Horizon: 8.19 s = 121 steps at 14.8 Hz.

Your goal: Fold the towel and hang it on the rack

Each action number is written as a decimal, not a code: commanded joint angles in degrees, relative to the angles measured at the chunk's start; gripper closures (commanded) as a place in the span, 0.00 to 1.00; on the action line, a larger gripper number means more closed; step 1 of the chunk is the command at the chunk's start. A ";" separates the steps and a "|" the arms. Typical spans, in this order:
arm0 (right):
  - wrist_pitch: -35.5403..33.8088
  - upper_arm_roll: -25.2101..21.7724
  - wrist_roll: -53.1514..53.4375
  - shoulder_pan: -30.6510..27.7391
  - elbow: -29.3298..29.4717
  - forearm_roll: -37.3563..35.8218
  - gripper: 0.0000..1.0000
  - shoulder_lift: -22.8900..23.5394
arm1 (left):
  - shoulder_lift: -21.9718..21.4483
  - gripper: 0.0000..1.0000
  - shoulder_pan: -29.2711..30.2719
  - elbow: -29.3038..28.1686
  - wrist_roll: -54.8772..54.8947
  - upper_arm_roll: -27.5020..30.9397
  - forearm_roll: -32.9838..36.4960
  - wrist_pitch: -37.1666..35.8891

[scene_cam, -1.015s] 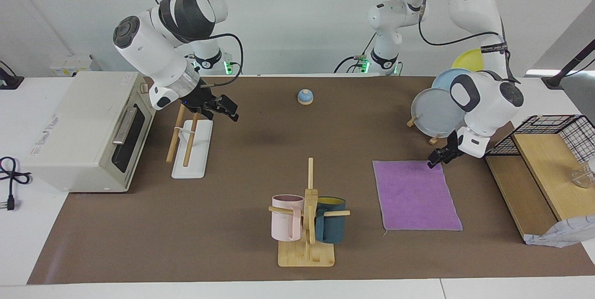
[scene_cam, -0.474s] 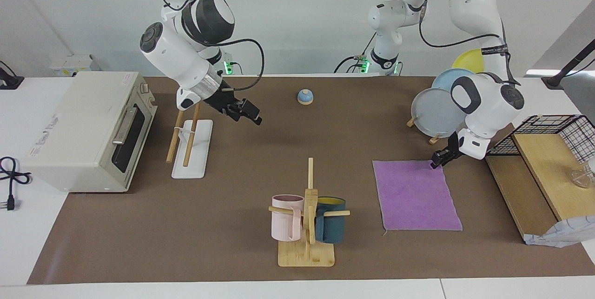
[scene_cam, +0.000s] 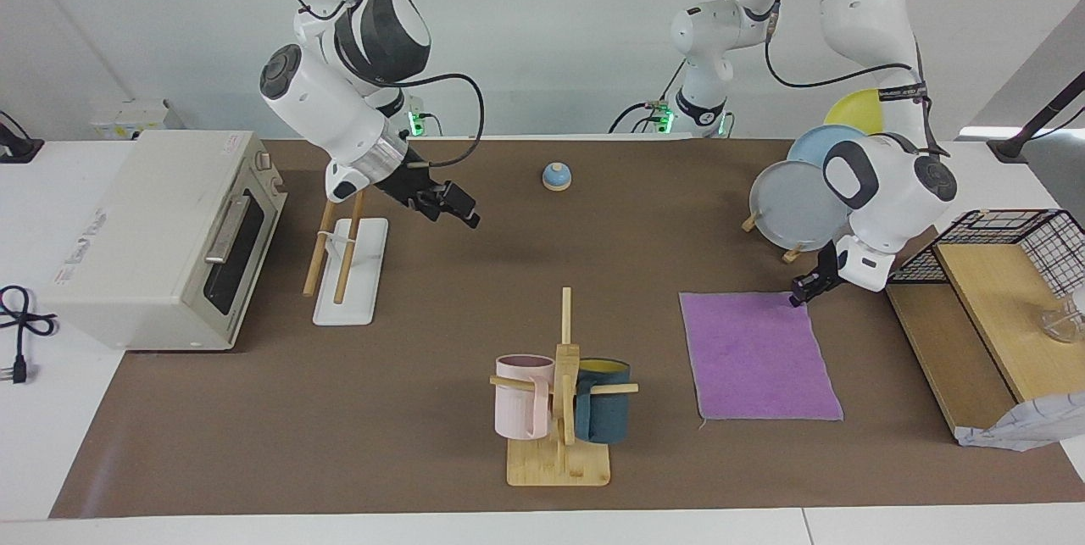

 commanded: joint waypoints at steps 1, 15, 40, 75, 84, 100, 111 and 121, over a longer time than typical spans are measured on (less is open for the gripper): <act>1.40 0.03 0.61 0.22 -0.95 1.28 0.00 -0.51 | 0.79 1.00 0.25 1.41 0.71 -0.13 -0.56 -0.50; 1.48 0.03 0.70 0.13 -0.95 1.28 0.00 -0.51 | -3.61 1.00 -25.66 5.47 6.17 -0.74 30.29 -13.69; 13.00 0.03 19.59 7.60 -2.53 9.54 0.00 0.37 | 2.11 0.18 -10.04 2.12 18.29 -0.92 -12.77 1.35; 28.03 0.20 55.09 18.93 -1.04 19.12 0.00 2.30 | -12.48 1.00 -20.76 15.56 -78.78 -2.41 -5.65 -20.71; 31.37 0.20 56.51 23.51 5.19 19.12 0.00 8.44 | -15.28 1.00 -21.81 12.85 -97.89 -3.99 -13.04 -18.00; 32.16 0.20 56.77 23.42 12.93 21.14 0.00 15.04 | -15.64 1.00 -23.31 12.13 -105.55 -3.82 -13.04 -16.23; 31.46 0.20 56.77 23.25 14.43 21.31 1.00 16.28 | -15.64 1.00 -23.31 12.13 -106.34 -3.82 -12.95 -16.32; 19.99 -0.50 45.12 22.55 14.43 14.59 1.00 15.49 | -15.64 0.00 -24.19 12.05 -99.52 -3.82 -11.98 -16.41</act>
